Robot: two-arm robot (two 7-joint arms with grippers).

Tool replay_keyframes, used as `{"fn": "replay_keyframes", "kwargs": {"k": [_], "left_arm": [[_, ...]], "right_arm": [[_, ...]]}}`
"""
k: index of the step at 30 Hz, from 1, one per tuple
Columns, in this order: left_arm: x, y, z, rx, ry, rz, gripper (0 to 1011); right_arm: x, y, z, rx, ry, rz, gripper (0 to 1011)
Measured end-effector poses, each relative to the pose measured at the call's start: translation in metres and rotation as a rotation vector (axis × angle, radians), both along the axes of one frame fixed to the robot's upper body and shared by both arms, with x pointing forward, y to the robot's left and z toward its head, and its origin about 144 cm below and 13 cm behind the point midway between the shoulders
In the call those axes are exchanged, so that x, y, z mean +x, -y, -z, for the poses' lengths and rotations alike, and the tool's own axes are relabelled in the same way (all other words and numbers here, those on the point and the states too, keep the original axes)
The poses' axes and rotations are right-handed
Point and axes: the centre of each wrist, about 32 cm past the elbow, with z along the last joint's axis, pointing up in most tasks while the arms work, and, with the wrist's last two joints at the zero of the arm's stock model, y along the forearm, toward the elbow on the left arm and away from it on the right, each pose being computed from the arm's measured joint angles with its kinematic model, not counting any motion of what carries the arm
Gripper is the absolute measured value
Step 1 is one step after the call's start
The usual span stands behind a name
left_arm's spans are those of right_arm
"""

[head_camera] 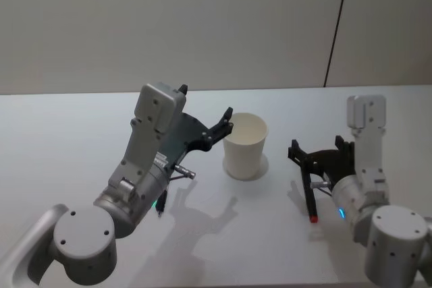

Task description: Place the pen into the pen holder.

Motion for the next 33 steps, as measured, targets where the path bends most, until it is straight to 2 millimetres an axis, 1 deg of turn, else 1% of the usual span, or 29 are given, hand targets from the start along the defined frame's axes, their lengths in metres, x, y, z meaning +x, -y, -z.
{"fn": "replay_keyframes", "kwargs": {"k": [10, 27, 28, 30, 31, 33], "left_arm": [[0.0, 0.0, 0.0, 0.0, 0.0, 0.0, 1002], [0.0, 0.0, 0.0, 0.0, 0.0, 0.0, 1002], [0.0, 0.0, 0.0, 0.0, 0.0, 0.0, 1002], [0.0, 0.0, 0.0, 0.0, 0.0, 0.0, 1002], [0.0, 0.0, 0.0, 0.0, 0.0, 0.0, 1002], [0.0, 0.0, 0.0, 0.0, 0.0, 0.0, 1002]], "right_arm": [[0.009, -0.013, 0.01, 0.003, -0.075, 0.039, 1001], [0.02, -0.023, 0.025, 0.011, -0.173, 0.066, 1001], [0.02, -0.023, 0.025, 0.011, -0.176, 0.066, 997], [0.021, -0.025, 0.027, 0.011, -0.184, 0.066, 945], [0.021, -0.025, 0.027, 0.011, -0.187, 0.066, 945], [0.022, -0.026, 0.028, 0.011, -0.191, 0.066, 907]]}}
